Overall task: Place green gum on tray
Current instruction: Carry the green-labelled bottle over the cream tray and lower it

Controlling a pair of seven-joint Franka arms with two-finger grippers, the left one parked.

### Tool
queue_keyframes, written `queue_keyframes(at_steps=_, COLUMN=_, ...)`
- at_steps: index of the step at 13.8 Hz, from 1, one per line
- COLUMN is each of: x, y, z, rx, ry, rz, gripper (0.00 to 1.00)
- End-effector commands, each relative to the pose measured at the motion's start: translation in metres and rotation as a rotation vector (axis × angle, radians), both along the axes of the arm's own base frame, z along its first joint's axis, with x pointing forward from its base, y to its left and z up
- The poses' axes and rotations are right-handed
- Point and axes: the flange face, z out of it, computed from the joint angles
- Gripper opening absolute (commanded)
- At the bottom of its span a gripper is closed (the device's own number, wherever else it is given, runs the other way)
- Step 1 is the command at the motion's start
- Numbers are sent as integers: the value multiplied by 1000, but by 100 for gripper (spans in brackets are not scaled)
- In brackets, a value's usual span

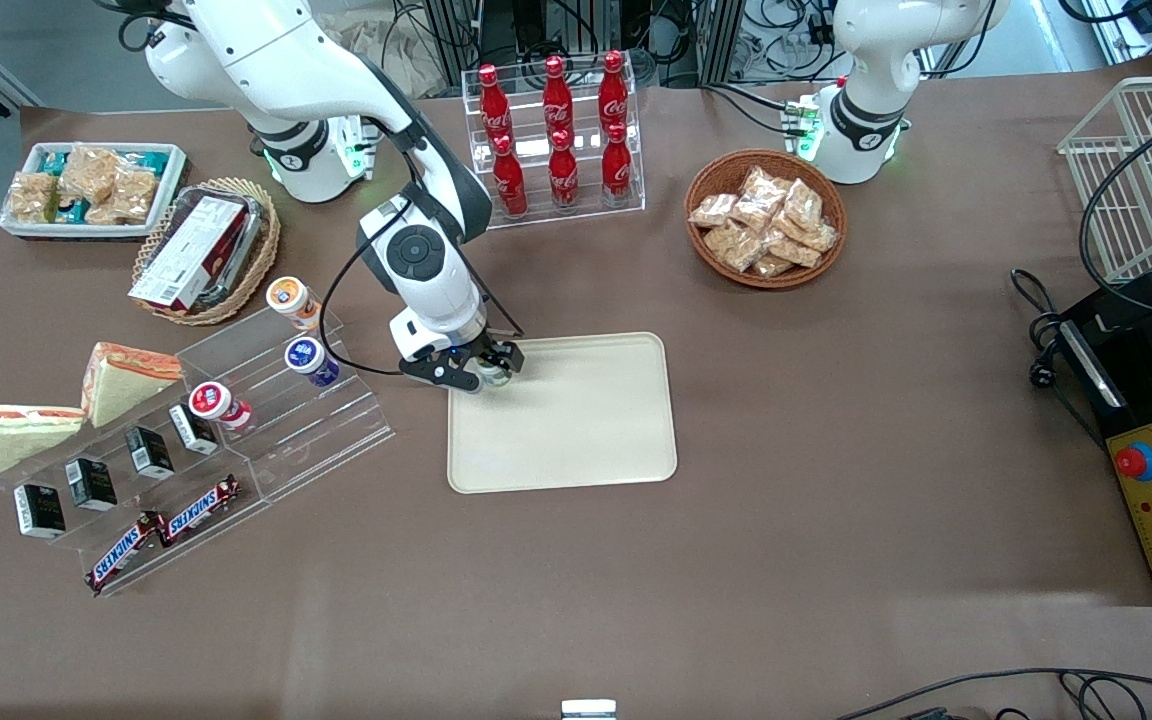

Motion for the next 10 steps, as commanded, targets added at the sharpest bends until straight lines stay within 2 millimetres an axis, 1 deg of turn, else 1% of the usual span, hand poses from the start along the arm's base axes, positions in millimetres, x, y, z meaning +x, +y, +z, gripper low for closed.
queue_keyframes(at_steps=1, x=6, y=1, z=4, rx=-1, ry=-20, rz=-11, gripper=100)
queue_keyframes(at_steps=2, x=9, y=-2, z=8, rx=0, ry=-23, rz=-10, gripper=100)
queue_keyframes(at_steps=3, x=11, y=-2, z=20, rx=-2, ry=-20, rz=-7, gripper=100)
queue_keyframes(at_steps=4, x=15, y=0, z=40, rx=-11, ry=-5, rz=-4, gripper=100)
queue_keyframes(at_steps=6, x=25, y=1, z=84, rx=-32, ry=30, rz=-6, gripper=100)
queue_keyframes(at_steps=7, x=29, y=-1, z=109, rx=-40, ry=43, rz=-2, gripper=100)
queue_keyframes(at_steps=9, x=36, y=-12, z=167, rx=-36, ry=45, rz=6, gripper=100)
queue_keyframes(at_steps=10, x=44, y=-21, z=197, rx=-28, ry=41, rz=1, gripper=100)
